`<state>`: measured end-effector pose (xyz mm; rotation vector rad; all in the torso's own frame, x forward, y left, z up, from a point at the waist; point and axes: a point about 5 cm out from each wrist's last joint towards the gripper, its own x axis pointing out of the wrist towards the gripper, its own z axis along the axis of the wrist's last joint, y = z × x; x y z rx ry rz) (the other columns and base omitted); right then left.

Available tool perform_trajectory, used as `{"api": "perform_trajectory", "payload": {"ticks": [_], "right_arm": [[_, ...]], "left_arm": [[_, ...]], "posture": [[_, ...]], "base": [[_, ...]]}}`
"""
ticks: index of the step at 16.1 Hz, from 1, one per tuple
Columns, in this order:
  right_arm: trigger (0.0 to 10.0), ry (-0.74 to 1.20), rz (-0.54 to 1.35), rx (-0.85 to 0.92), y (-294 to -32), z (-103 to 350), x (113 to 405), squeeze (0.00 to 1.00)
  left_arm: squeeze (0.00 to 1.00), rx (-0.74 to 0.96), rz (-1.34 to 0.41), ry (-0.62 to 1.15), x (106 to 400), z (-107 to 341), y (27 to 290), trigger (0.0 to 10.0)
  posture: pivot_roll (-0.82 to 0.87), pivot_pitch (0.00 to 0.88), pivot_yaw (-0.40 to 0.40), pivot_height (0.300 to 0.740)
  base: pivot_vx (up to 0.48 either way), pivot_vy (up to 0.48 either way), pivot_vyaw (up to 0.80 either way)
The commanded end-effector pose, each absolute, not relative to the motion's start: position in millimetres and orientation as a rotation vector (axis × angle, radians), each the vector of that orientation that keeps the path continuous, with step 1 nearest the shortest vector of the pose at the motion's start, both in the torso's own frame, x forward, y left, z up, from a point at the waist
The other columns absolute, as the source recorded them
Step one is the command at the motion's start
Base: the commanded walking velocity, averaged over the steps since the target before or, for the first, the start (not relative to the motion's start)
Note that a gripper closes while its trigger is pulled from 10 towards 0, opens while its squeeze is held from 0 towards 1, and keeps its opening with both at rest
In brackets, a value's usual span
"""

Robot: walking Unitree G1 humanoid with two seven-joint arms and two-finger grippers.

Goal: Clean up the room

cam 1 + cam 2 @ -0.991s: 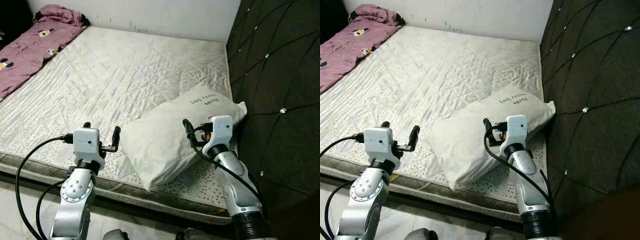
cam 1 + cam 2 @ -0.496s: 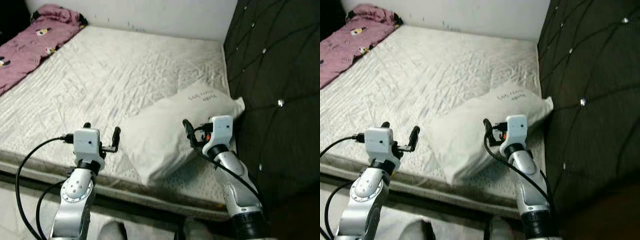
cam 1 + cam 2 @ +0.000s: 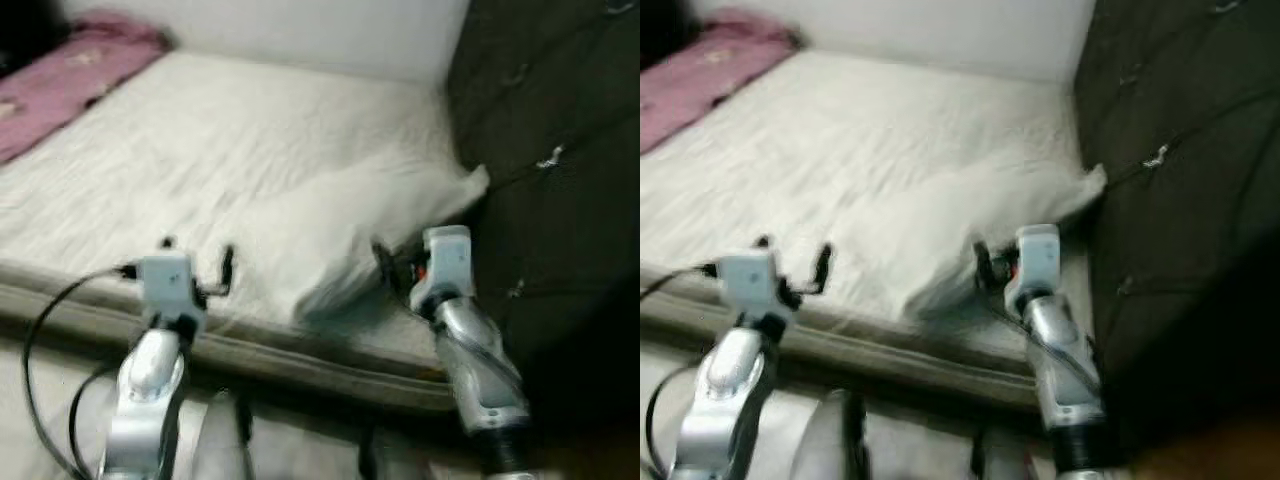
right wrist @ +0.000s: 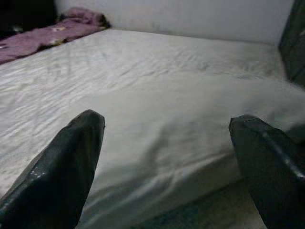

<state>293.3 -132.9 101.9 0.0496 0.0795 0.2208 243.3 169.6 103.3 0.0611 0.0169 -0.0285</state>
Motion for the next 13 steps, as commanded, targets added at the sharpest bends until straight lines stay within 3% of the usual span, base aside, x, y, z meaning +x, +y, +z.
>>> {"api": "perform_trajectory", "payload": {"ticks": [1,7,9,13], "right_arm": [[10.0,0.097,0.223,0.062,-132.2,99.0,292.3,0.0],[10.0,0.109,0.224,0.061,-133.4,98.0,293.0,0.0],[10.0,0.112,0.224,0.06,-133.0,97.7,293.1,0.0],[10.0,0.108,0.22,0.062,-133.8,98.3,293.5,0.0]], "left_arm": [[0.0,0.062,-0.032,0.001,245.9,108.0,169.3,10.0],[0.0,0.049,-0.028,0.009,246.1,107.6,168.4,10.0],[0.0,0.035,-0.026,0.017,246.3,106.7,168.8,10.0],[0.0,0.024,-0.03,0.018,247.3,106.6,168.2,10.0]], "posture": [[-0.1,0.016,-0.024,0.651],[-0.1,0.02,-0.026,0.651],[-0.1,0.02,-0.026,0.651],[-0.1,0.022,-0.029,0.651]], "base": [[0.0,0.0,0.0],[0.0,0.0,-0.1],[0.0,0.366,-0.8],[0.0,0.48,0.0]]}}
